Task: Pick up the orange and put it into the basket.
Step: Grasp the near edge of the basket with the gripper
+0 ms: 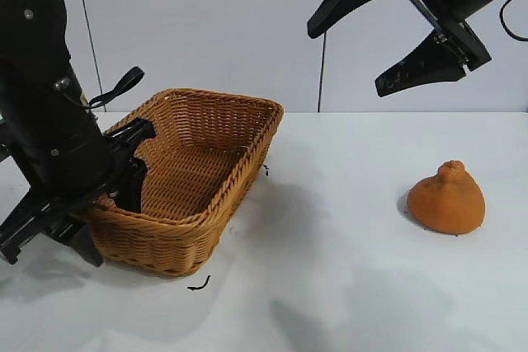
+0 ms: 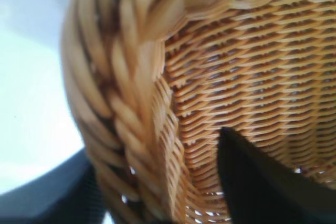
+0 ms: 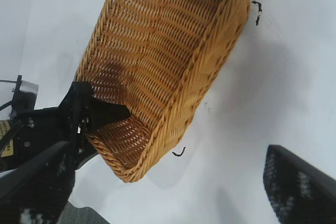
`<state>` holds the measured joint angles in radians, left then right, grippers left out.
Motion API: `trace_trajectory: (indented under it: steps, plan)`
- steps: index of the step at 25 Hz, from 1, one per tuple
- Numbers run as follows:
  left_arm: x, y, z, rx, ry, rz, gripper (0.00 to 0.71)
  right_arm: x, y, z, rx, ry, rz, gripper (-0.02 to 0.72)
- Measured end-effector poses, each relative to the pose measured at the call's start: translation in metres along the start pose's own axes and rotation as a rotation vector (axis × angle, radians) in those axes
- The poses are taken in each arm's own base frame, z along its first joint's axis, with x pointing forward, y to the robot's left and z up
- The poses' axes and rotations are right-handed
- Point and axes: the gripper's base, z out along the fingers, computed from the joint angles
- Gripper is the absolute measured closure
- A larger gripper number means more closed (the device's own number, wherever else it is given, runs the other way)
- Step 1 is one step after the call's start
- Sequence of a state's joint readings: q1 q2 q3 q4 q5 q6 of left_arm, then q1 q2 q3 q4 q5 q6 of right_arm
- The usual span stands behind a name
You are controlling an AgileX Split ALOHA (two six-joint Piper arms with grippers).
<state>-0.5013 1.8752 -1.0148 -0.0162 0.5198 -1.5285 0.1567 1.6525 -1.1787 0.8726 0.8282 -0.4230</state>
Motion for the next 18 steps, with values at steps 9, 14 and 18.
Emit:
trace_trajectory:
  steps: [9, 14, 18]
  plan:
    - [0.0, 0.0009, 0.0, -0.01, 0.0, -0.021, 0.473, 0.0, 0.0, 0.0, 0.0, 0.0, 0.0, 0.008]
    - [0.0003, 0.0021, -0.0008, -0.035, 0.002, -0.073, 0.576, 0.0, 0.0, 0.0, 0.0, 0.0, 0.0, 0.008]
    - [-0.0009, -0.003, -0.0051, -0.043, 0.0, -0.078, 0.619, 0.0, 0.0, 0.0, 0.0, 0.0, 0.0, 0.008]
